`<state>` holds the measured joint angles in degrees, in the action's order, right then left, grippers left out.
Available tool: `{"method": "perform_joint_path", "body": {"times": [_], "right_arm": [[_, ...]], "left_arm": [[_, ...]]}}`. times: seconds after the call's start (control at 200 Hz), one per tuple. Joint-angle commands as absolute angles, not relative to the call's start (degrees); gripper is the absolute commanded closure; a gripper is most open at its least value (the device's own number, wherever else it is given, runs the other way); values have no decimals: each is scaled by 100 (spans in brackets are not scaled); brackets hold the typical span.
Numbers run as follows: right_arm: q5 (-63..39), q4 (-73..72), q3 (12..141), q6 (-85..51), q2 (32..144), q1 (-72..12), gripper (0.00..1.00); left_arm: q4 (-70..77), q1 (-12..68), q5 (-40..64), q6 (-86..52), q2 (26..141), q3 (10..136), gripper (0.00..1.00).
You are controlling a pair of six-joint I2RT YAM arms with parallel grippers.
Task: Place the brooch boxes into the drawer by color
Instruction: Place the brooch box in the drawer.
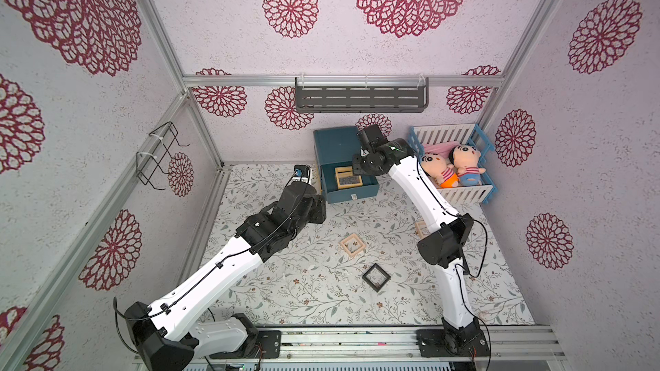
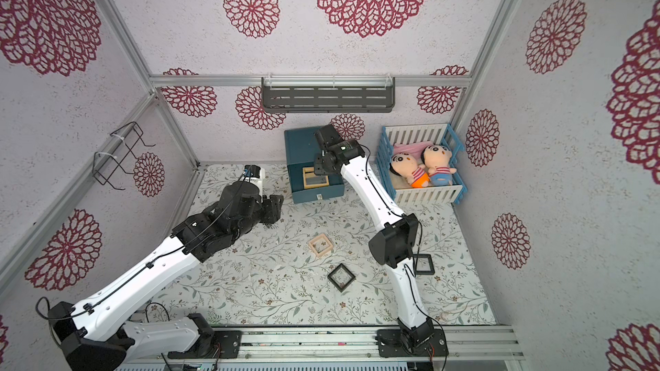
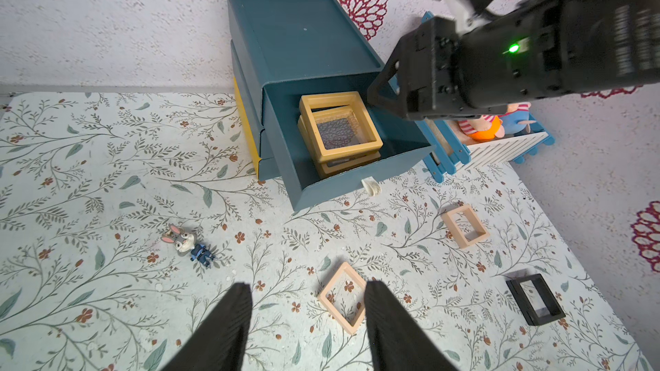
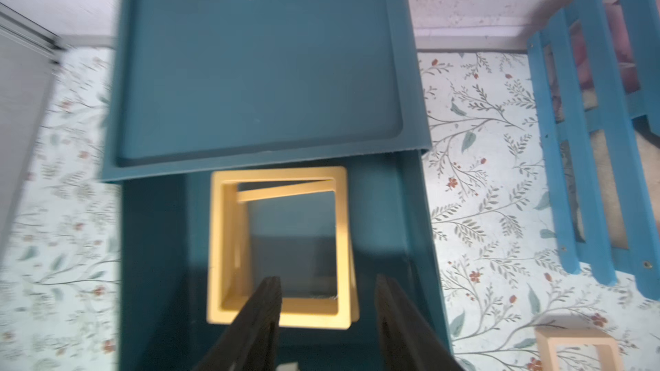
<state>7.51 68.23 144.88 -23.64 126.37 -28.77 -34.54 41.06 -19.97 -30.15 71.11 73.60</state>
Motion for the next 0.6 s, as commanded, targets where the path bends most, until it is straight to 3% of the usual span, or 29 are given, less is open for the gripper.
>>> {"method": "perform_joint_path", "body": {"times": [0.0,0.21,0.595], "right_arm": [[580,6442,14607,-2650,11974,-2823,50],[229,5389,12989,-2943,10775,-2817,50],[-1839,68,6107,-5676,7415,-2415,50]], "left_arm": [[-3287,3943,-1823,-3041,7178,7530,42],[-3182,3574,-1452,-3164,7321,7580,40],[-2742,2613,-396,-3807,7741,7556,33]]}}
